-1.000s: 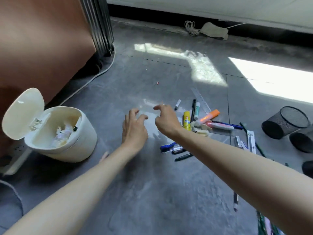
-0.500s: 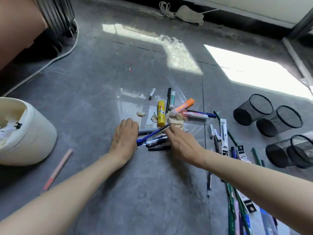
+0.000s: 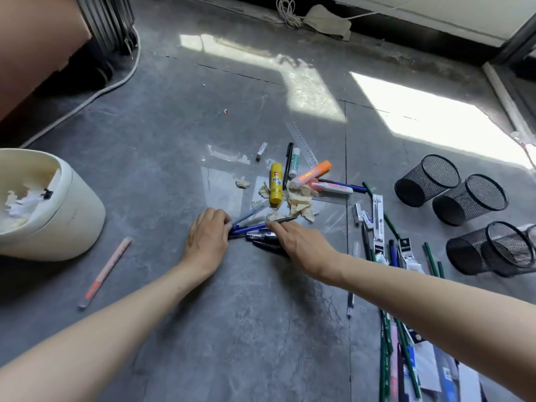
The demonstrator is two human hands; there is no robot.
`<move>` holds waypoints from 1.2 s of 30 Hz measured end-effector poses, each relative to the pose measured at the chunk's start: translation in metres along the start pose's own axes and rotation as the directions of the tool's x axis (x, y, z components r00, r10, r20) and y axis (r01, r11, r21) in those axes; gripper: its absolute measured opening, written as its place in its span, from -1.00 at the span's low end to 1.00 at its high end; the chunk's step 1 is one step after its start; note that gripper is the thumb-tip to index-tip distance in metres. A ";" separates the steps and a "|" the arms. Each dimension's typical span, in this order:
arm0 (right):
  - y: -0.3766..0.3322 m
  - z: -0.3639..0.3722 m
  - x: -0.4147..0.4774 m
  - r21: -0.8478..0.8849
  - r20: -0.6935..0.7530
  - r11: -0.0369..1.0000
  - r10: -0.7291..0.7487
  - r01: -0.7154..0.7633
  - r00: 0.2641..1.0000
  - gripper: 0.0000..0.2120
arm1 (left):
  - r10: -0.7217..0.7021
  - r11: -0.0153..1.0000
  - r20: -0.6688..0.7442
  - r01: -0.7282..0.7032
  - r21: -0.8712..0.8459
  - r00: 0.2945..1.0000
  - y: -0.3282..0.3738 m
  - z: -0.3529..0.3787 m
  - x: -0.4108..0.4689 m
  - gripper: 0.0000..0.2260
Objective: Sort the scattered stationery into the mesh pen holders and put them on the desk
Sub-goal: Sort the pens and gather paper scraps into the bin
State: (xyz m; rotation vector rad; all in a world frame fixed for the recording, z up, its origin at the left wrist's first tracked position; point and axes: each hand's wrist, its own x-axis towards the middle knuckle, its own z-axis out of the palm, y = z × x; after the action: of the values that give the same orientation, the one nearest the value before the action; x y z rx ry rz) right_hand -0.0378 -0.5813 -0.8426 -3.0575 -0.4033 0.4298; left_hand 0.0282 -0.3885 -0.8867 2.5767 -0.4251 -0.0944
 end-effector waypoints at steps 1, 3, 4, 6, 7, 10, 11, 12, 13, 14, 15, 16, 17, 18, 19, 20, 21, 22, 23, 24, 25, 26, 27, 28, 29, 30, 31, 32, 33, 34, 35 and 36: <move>-0.002 0.001 -0.004 -0.012 0.028 1.000 0.019 -0.019 0.999 -0.33 | 0.017 1.000 0.005 -0.017 -0.006 1.000 0.000 0.000 -0.003 -0.91; -0.004 0.006 -0.010 -0.047 0.063 0.998 0.044 -0.041 0.997 -0.28 | 0.059 0.998 0.027 -0.059 0.005 0.998 -0.001 0.002 -0.009 -0.91; -0.003 0.009 -0.012 -0.046 0.056 0.998 0.045 -0.043 0.997 -0.33 | 0.067 0.998 0.036 -0.068 0.012 0.997 -0.002 0.002 -0.011 -0.90; -0.001 0.011 -0.016 -0.021 0.010 1.000 -0.003 0.003 1.000 -0.56 | 0.059 0.998 0.028 -0.059 0.003 0.998 -0.004 0.002 -0.013 -0.89; 0.001 0.012 -0.017 -0.048 -0.013 0.999 -0.023 0.023 1.000 -0.65 | 0.042 0.999 0.018 -0.042 -0.013 0.999 -0.005 0.002 -0.014 -0.89; 0.003 0.016 -0.016 -0.098 -0.085 0.994 -0.064 0.055 0.994 -0.51 | 0.008 0.997 -0.002 -0.008 -0.079 1.000 -0.005 0.000 -0.011 -0.93; 0.003 0.016 -0.014 -0.096 -0.097 0.992 -0.085 0.076 0.992 -0.42 | 0.007 0.995 0.002 -0.007 -0.102 1.000 -0.005 0.000 -0.010 -0.93; 0.003 0.016 -0.013 -0.094 -0.090 0.991 -0.106 0.097 0.990 -0.35 | 0.003 0.992 0.013 -0.001 -0.129 1.000 -0.004 0.000 -0.010 -0.93; 0.002 0.015 -0.012 -0.092 -0.056 0.990 -0.111 0.106 0.992 -0.31 | -0.010 0.987 0.030 0.014 -0.163 1.000 -0.003 0.000 -0.010 -0.92; 0.001 0.015 -0.011 -0.094 -0.036 0.990 -0.113 0.110 0.993 -0.30 | -0.027 0.979 0.047 0.036 -0.200 0.999 -0.002 0.000 -0.011 -0.90; 0.000 0.015 -0.010 -0.103 -0.039 0.988 -0.117 0.113 0.992 -0.30 | -0.045 0.968 0.060 0.058 -0.242 0.997 0.000 0.000 -0.012 -0.90; -0.001 0.016 -0.009 -0.117 -0.036 0.987 -0.118 0.113 0.992 -0.31 | -0.063 0.953 0.071 0.081 -0.293 0.995 0.003 -0.001 -0.015 -0.91; -0.001 0.018 -0.009 -0.142 -0.042 0.984 -0.113 0.106 0.993 -0.30 | -0.088 0.929 0.087 0.113 -0.351 0.992 0.006 -0.002 -0.018 -0.93; 0.000 0.020 -0.008 -0.167 -0.064 0.981 -0.108 0.097 0.992 -0.28 | -0.119 0.900 0.110 0.154 -0.409 0.987 0.010 -0.003 -0.021 -0.95; 0.001 0.022 -0.008 -0.189 -0.085 0.978 -0.099 0.082 0.991 -0.26 | -0.148 0.869 0.139 0.195 -0.454 0.979 0.014 -0.004 -0.023 -0.95; 0.002 0.023 -0.008 -0.210 -0.103 0.975 -0.093 0.069 0.990 -0.24 | -0.166 0.843 0.169 0.229 -0.487 0.972 0.018 -0.005 -0.025 -0.95; 0.001 0.022 -0.008 -0.223 -0.102 0.972 -0.095 0.070 0.990 -0.24 | -0.175 0.823 0.197 0.254 -0.508 0.965 0.020 -0.006 -0.027 -0.94; 0.000 0.020 -0.008 -0.223 -0.097 0.971 -0.111 0.087 0.989 -0.26 | -0.177 0.812 0.217 0.267 -0.519 0.960 0.022 -0.008 -0.027 -0.94; -0.001 0.018 -0.008 -0.205 -0.093 0.974 -0.120 0.099 0.988 -0.31 | -0.179 0.811 0.229 0.275 -0.517 0.957 0.022 -0.008 -0.027 -0.93; -0.001 0.014 -0.007 -0.170 -0.095 0.980 -0.118 0.101 0.988 -0.37 | -0.182 0.817 0.235 0.279 -0.504 0.955 0.022 -0.009 -0.025 -0.94; 0.000 0.011 -0.007 -0.152 -0.088 0.983 -0.120 0.106 0.989 -0.45 | -0.191 0.830 0.235 0.285 -0.479 0.953 0.021 -0.009 -0.024 -0.94; 0.002 0.009 -0.006 -0.163 -0.077 0.979 -0.139 0.125 0.987 -0.53 | -0.204 0.855 0.223 0.285 -0.434 0.953 0.020 -0.010 -0.022 -0.95; 0.003 0.007 -0.006 -0.188 -0.079 0.969 -0.176 0.158 0.981 -0.59 | -0.213 0.891 0.187 0.269 -0.367 0.959 0.018 -0.010 -0.021 -0.94; 0.004 0.006 -0.006 -0.221 -0.083 0.955 -0.221 0.199 0.972 -0.64 | -0.212 0.928 0.136 0.243 -0.282 0.968 0.015 -0.010 -0.020 -0.93; 0.005 0.006 -0.007 -0.245 -0.082 0.943 -0.254 0.228 0.964 -0.67 | -0.206 0.957 0.088 0.220 -0.189 0.974 0.013 -0.010 -0.020 -0.90; 0.005 0.008 -0.009 -0.252 -0.089 0.938 -0.269 0.240 0.959 -0.65 | -0.211 0.971 0.056 0.215 -0.104 0.976 0.012 -0.009 -0.021 -0.88; 0.005 0.011 -0.011 -0.251 -0.093 0.937 -0.272 0.242 0.958 -0.61 | -0.229 0.972 0.045 0.231 -0.038 0.972 0.011 -0.008 -0.023 -0.85; 0.004 0.014 -0.014 -0.249 -0.099 0.939 -0.268 0.237 0.958 -0.57 | -0.251 0.968 0.049 0.250 0.011 0.967 0.011 -0.008 -0.025 -0.83; 0.003 0.015 -0.016 -0.258 -0.114 0.938 -0.269 0.233 0.956 -0.51 | -0.261 0.965 0.062 0.258 0.049 0.963 0.010 -0.006 -0.027 -0.83; 0.002 0.017 -0.017 -0.275 -0.137 0.933 -0.279 0.234 0.951 -0.47 | -0.255 0.965 0.072 0.250 0.077 0.964 0.010 -0.006 -0.029 -0.82; 0.002 0.018 -0.018 -0.294 -0.165 0.927 -0.291 0.235 0.942 -0.45 | -0.234 0.970 0.074 0.227 0.087 0.970 0.011 -0.005 -0.030 -0.82; 0.002 0.019 -0.018 -0.309 -0.180 0.922 -0.297 0.233 0.938 -0.47 | -0.195 0.978 0.066 0.190 0.081 0.979 0.012 -0.005 -0.030 -0.80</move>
State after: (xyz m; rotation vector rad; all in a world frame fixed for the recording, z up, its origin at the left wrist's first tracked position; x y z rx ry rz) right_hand -0.0593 -0.5879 -0.8566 -3.1970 -0.9291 0.0128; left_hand -0.0034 -0.3865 -0.8766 2.6893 -0.2077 -0.2469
